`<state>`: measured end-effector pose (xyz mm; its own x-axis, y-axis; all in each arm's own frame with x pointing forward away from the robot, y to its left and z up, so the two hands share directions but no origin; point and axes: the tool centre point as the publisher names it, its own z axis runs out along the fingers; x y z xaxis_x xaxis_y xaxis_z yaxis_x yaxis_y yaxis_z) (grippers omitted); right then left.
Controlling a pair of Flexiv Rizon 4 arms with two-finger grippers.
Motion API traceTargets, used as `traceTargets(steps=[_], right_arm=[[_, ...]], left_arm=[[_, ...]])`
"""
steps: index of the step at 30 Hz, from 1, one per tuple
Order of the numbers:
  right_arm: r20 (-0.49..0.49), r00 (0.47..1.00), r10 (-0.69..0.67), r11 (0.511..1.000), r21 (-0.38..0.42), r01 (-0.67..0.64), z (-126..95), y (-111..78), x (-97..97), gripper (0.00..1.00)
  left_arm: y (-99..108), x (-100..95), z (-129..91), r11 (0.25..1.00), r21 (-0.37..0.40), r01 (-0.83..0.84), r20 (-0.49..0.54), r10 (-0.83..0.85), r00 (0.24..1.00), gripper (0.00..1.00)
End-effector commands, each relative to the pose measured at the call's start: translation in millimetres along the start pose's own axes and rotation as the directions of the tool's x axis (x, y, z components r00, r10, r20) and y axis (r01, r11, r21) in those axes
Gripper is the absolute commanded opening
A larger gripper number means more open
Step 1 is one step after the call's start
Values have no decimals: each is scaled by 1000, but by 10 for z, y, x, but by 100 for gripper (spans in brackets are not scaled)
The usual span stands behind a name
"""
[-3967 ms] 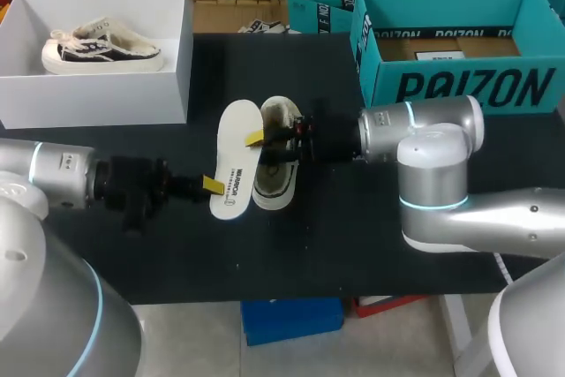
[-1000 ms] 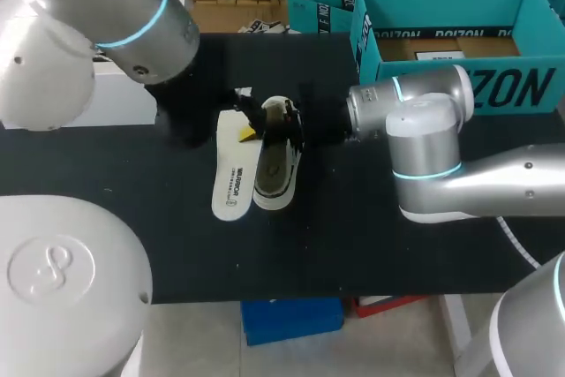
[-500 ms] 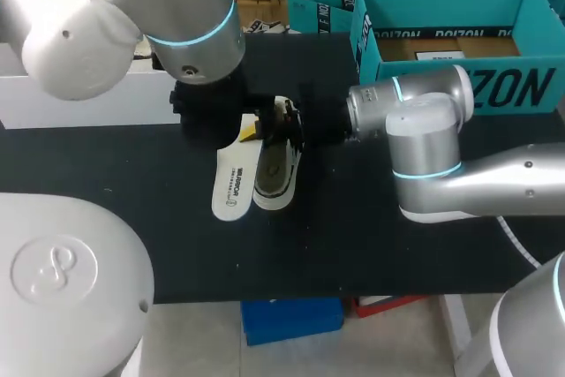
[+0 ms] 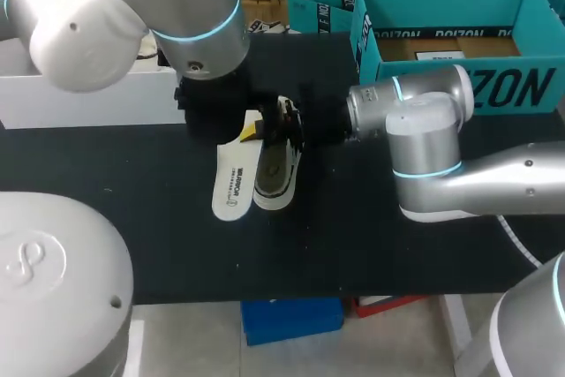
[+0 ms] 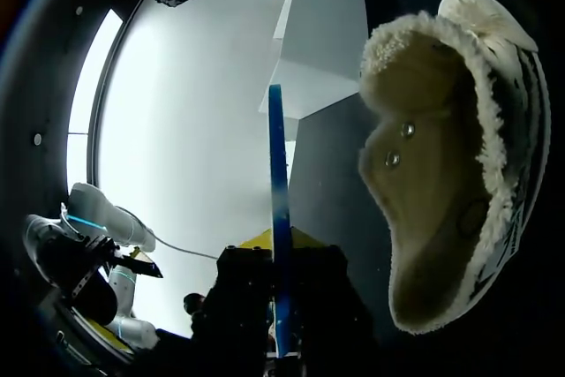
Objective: Take the shoe out of the shoebox, open the shoe tongue, remove and reinsert the insole, then place the shoe into the shoebox
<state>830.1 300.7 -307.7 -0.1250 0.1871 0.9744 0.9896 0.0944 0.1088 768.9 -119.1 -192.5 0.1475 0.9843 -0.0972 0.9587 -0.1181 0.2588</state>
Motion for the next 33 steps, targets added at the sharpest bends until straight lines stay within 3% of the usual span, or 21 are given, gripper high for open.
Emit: traceTargets(steps=[1, 11, 33], right_arm=[[1, 1000, 0, 1000, -3, 0, 16, 1, -3, 0], [1, 1000, 0, 1000, -3, 0, 16, 1, -3, 0], [1, 1000, 0, 1000, -3, 0, 16, 1, -3, 0]], left_arm=[[187, 19, 47, 1000, 3, -17, 7, 17, 1000, 100], [663, 28, 21, 999, -33, -18, 2, 18, 1000, 100], [1230, 185, 255, 999, -34, 37, -7, -37, 999, 100]])
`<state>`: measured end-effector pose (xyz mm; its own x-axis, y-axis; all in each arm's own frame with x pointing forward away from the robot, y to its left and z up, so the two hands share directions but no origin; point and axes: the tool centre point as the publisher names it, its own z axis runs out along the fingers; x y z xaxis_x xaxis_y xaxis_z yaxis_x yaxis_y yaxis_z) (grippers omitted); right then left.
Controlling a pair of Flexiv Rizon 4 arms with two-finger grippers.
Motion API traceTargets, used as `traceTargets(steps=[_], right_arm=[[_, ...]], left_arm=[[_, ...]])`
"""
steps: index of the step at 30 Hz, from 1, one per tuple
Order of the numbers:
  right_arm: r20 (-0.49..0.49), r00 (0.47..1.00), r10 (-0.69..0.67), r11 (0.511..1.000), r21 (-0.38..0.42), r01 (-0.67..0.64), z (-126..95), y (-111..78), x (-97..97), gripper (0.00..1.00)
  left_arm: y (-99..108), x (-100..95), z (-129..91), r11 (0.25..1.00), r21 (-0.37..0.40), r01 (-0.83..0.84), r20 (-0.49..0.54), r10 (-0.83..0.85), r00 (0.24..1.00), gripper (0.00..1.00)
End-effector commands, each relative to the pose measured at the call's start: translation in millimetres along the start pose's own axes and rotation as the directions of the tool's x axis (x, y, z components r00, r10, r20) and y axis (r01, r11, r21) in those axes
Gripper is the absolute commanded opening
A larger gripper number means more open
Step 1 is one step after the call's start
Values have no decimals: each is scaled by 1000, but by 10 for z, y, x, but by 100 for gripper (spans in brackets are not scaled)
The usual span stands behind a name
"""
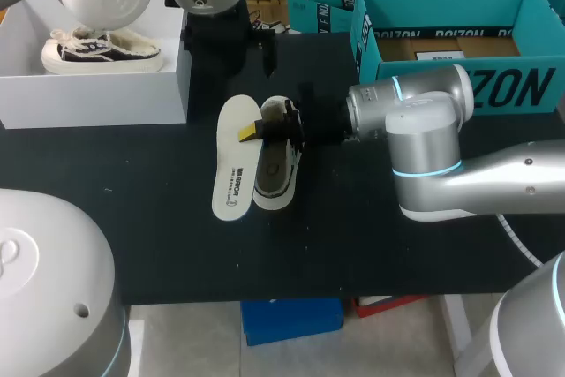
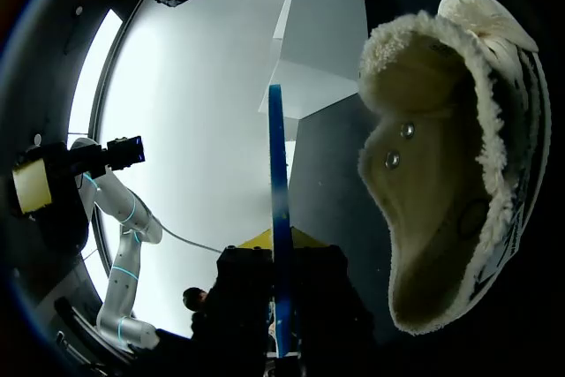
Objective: Take the shoe out of the shoebox, open the shoe tongue, remove and reinsert the insole, then place the shoe into the shoebox
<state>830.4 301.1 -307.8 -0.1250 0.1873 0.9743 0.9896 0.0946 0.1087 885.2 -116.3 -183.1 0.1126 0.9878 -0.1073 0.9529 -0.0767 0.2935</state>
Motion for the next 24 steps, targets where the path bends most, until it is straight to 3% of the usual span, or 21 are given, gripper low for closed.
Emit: traceTargets(steps=[1, 14, 24], right_arm=[[1, 1000, 0, 1000, -3, 0, 13, -2, -3, 0], [1, 1000, 0, 1000, -3, 0, 13, -2, -3, 0], [1, 1000, 0, 1000, -3, 0, 13, -2, -3, 0]], left_arm=[[104, -7, 82, 1000, 6, 1, -9, -1, 1000, 100], [286, 55, 316, 998, 43, 38, 1, -39, 999, 100], [163, 29, 226, 998, 41, 38, 6, -39, 999, 100]])
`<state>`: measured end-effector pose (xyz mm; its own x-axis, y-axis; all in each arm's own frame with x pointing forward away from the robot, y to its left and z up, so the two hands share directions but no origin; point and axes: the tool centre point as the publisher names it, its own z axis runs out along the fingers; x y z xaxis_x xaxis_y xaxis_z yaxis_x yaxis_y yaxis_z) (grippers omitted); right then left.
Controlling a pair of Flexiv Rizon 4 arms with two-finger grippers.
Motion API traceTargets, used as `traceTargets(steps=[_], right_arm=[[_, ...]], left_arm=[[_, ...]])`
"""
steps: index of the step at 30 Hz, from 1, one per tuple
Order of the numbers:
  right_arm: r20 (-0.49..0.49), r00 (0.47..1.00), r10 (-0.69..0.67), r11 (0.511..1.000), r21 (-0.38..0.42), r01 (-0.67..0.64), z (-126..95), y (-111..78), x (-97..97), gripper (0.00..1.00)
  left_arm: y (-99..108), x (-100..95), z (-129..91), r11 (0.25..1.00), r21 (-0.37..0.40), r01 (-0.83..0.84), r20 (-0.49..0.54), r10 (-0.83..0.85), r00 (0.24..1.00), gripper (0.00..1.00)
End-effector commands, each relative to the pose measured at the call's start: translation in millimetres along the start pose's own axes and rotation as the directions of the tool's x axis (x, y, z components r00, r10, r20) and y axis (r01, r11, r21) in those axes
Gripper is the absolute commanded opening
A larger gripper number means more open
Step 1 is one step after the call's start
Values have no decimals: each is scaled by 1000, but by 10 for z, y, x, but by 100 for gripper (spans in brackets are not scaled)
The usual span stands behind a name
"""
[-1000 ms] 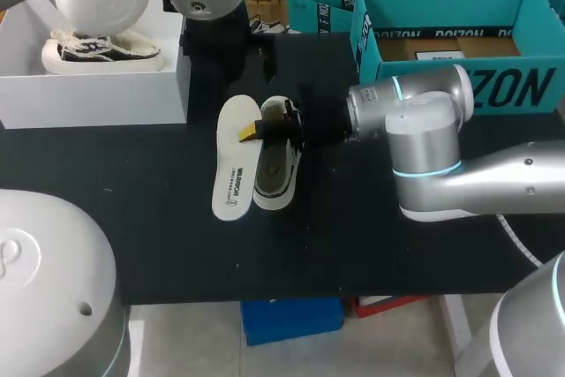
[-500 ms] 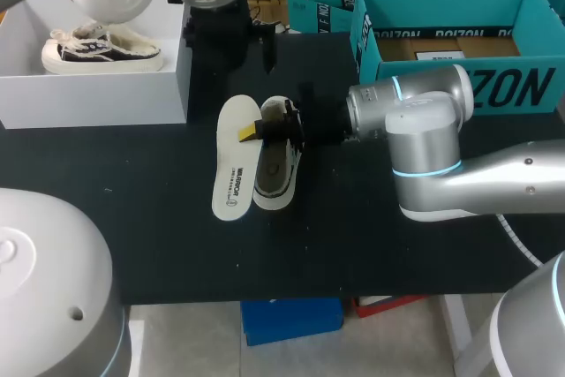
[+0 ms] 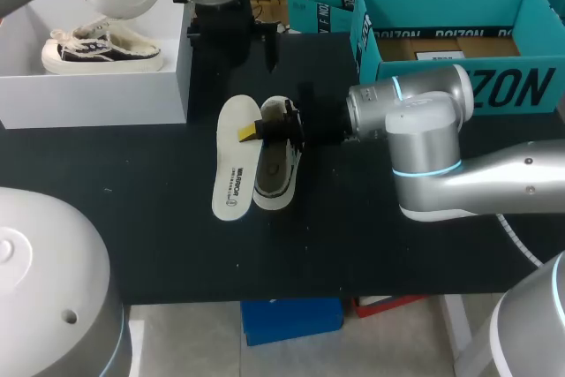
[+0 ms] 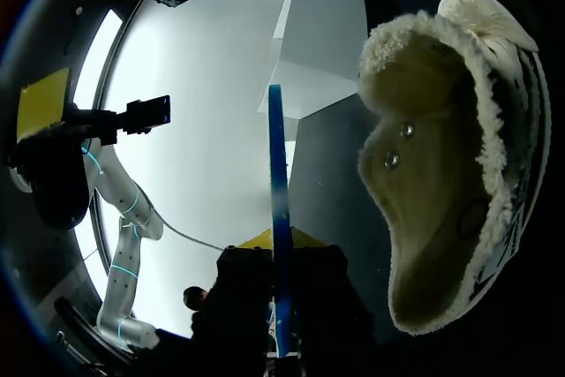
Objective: Take the shoe out of the shoebox, open the shoe tongue, remove and reinsert the insole, then place the shoe into the shoebox
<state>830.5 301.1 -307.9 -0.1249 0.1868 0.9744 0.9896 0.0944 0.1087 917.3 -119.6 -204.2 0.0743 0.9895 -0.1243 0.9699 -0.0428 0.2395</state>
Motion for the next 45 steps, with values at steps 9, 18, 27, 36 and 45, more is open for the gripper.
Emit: traceTargets(steps=[9, 18, 27, 36, 45], right_arm=[[2, 1000, 0, 1000, -3, 0, 13, -3, -1, 0], [2, 1000, 0, 1000, -3, 0, 13, -3, -1, 0], [2, 1000, 0, 1000, -3, 0, 13, -3, -1, 0], [2, 1000, 0, 1000, -3, 0, 13, -3, -1, 0], [2, 1000, 0, 1000, -3, 0, 13, -3, -1, 0]], left_arm=[[-444, 64, -246, 999, -35, -8, -1, 8, 1000, 100], [-901, 92, -368, 999, -42, -20, -2, 19, 1000, 100], [-1295, 149, -399, 999, -30, -22, 11, 23, 1000, 100], [-1576, 186, -500, 999, -34, -32, 33, 33, 999, 100], [-1695, 321, -558, 1000, -8, -18, 280, 20, 960, 100]])
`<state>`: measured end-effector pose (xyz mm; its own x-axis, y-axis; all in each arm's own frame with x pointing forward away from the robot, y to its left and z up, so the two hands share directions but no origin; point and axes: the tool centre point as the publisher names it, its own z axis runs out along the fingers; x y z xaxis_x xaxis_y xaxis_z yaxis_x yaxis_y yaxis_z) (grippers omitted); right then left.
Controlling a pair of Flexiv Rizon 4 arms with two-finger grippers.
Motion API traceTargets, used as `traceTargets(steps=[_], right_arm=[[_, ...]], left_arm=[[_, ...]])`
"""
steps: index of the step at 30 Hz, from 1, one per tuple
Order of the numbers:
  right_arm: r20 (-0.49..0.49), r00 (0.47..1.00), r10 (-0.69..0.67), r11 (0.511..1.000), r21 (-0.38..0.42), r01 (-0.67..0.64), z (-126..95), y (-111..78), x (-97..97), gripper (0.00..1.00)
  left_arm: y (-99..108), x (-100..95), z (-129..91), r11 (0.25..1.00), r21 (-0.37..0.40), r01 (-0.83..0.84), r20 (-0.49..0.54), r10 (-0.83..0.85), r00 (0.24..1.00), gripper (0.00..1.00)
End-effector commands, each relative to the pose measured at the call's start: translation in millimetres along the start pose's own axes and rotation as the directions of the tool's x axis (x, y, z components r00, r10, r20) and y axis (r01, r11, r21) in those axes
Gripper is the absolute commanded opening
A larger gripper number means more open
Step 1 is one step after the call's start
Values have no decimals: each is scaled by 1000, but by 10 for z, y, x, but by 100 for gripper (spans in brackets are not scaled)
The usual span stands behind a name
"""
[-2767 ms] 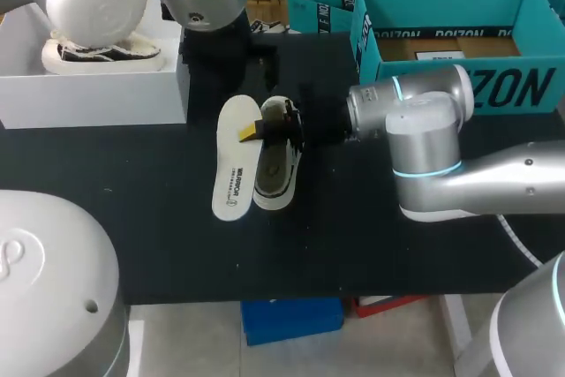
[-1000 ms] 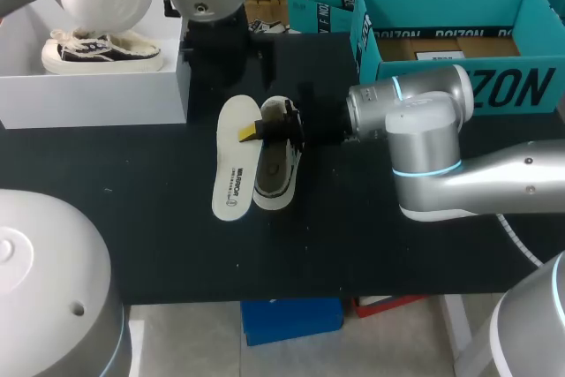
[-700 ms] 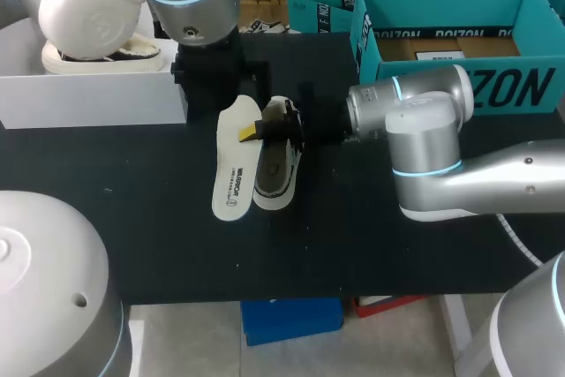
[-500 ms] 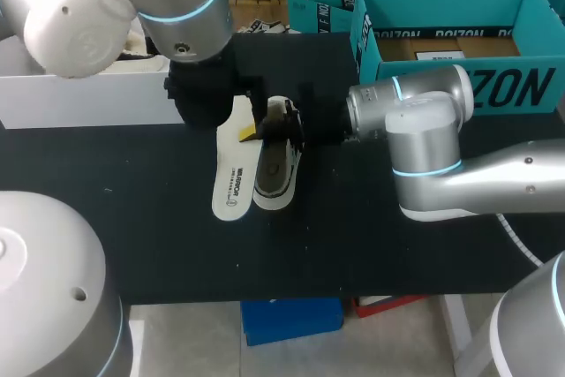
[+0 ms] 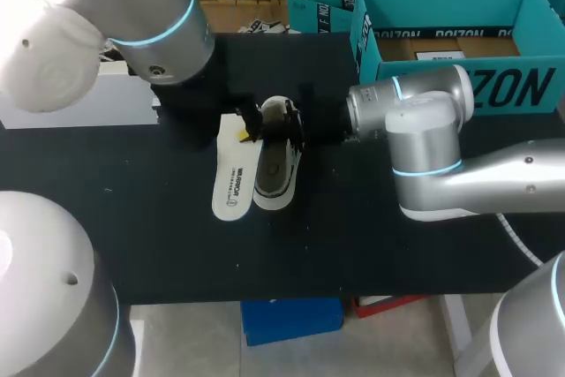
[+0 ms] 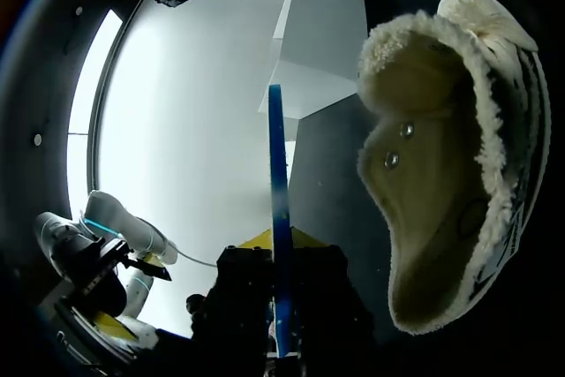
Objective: Take the shoe out of the shoebox, open the shoe tongue, remove and reinsert the insole, then place the shoe into the shoebox
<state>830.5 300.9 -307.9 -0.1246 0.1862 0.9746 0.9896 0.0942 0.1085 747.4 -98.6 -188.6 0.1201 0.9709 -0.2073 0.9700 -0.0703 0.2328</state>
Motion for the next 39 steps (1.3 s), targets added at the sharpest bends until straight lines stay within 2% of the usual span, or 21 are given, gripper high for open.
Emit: traceTargets(steps=[1, 4, 10, 18, 20, 30, 32, 39], right_arm=[[2, 1000, 0, 1000, -3, 0, 15, -3, 0, 0], [2, 1000, 0, 1000, -3, 0, 15, -3, 0, 0], [2, 1000, 0, 1000, -3, 0, 15, -3, 0, 0], [2, 1000, 0, 1000, -3, 0, 15, -3, 0, 0], [2, 1000, 0, 1000, -3, 0, 15, -3, 0, 0], [2, 1000, 0, 1000, -3, 0, 15, -3, 0, 0], [2, 1000, 0, 1000, -3, 0, 15, -3, 0, 0], [2, 1000, 0, 1000, -3, 0, 15, -3, 0, 0]], left_arm=[[-81, 280, -5, 1000, -18, 16, 233, -12, 972, 100], [-71, 350, 18, 999, 7, 43, 365, -43, 930, 100], [-43, 421, 64, 999, 10, 52, 557, -49, 829, 100], [16, 446, 97, 998, -7, 61, 733, -36, 679, 100], [31, 452, 126, 998, 9, 70, 786, -50, 616, 100], [39, 451, 211, 996, 15, 84, 861, -56, 506, 100], [37, 471, 211, 995, 5, 95, 849, -55, 525, 100], [37, 471, 211, 995, 5, 95, 849, -55, 525, 100]])
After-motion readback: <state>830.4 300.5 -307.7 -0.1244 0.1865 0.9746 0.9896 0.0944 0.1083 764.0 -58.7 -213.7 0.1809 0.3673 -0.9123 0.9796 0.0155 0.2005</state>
